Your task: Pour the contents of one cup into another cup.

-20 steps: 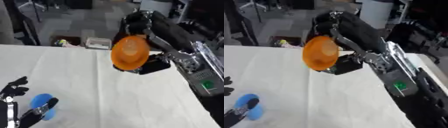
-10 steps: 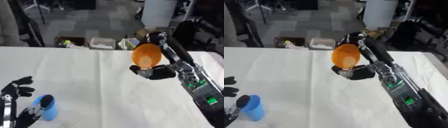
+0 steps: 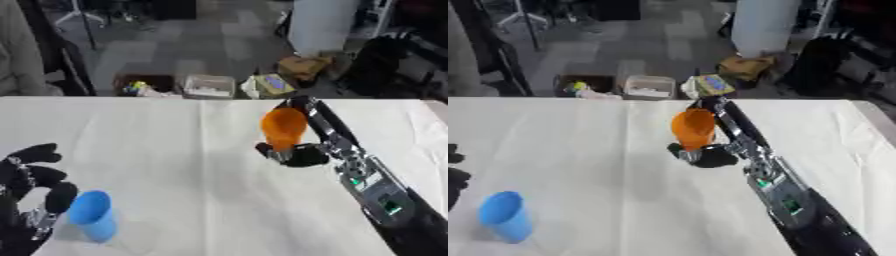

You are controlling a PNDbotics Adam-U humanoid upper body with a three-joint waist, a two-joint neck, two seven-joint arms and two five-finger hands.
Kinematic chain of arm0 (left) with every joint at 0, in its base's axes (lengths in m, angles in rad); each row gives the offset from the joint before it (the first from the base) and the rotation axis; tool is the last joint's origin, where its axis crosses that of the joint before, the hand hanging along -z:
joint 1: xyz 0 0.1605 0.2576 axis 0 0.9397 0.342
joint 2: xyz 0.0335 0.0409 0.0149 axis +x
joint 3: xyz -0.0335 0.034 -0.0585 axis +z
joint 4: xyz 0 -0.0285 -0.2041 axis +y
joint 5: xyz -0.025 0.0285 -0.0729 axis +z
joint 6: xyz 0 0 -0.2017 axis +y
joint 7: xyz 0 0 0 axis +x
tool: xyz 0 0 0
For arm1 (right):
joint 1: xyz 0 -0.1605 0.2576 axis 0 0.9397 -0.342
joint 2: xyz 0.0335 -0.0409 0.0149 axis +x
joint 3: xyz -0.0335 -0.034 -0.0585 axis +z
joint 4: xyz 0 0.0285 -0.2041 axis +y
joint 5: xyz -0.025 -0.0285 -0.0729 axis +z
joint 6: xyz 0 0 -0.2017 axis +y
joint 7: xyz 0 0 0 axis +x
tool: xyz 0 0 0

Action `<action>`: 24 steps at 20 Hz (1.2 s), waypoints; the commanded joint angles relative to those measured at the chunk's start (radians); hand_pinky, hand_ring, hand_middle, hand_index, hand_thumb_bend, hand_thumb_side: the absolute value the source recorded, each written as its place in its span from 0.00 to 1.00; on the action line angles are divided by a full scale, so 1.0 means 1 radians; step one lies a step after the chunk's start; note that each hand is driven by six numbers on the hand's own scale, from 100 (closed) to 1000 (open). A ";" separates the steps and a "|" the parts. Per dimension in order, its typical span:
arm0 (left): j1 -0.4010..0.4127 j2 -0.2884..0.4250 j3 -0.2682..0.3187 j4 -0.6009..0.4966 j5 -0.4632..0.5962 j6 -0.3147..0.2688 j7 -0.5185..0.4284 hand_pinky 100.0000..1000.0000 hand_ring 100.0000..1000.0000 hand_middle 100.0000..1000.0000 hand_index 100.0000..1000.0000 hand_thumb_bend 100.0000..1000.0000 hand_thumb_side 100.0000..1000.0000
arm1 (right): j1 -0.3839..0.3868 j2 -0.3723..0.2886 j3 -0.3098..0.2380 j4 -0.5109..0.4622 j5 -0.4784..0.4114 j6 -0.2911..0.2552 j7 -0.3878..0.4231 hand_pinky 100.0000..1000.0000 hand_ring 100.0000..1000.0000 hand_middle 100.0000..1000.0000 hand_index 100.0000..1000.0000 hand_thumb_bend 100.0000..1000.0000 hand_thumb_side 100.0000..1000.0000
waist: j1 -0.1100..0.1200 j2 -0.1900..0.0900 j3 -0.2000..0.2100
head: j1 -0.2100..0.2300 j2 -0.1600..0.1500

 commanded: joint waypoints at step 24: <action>0.030 0.031 0.032 -0.031 0.108 -0.036 -0.008 0.47 0.47 0.54 0.70 0.98 0.78 | 0.022 -0.044 -0.095 -0.055 -0.024 -0.121 -0.031 0.65 0.77 0.74 0.81 0.94 0.30 | -0.005 -0.015 -0.023 | 0.022 -0.009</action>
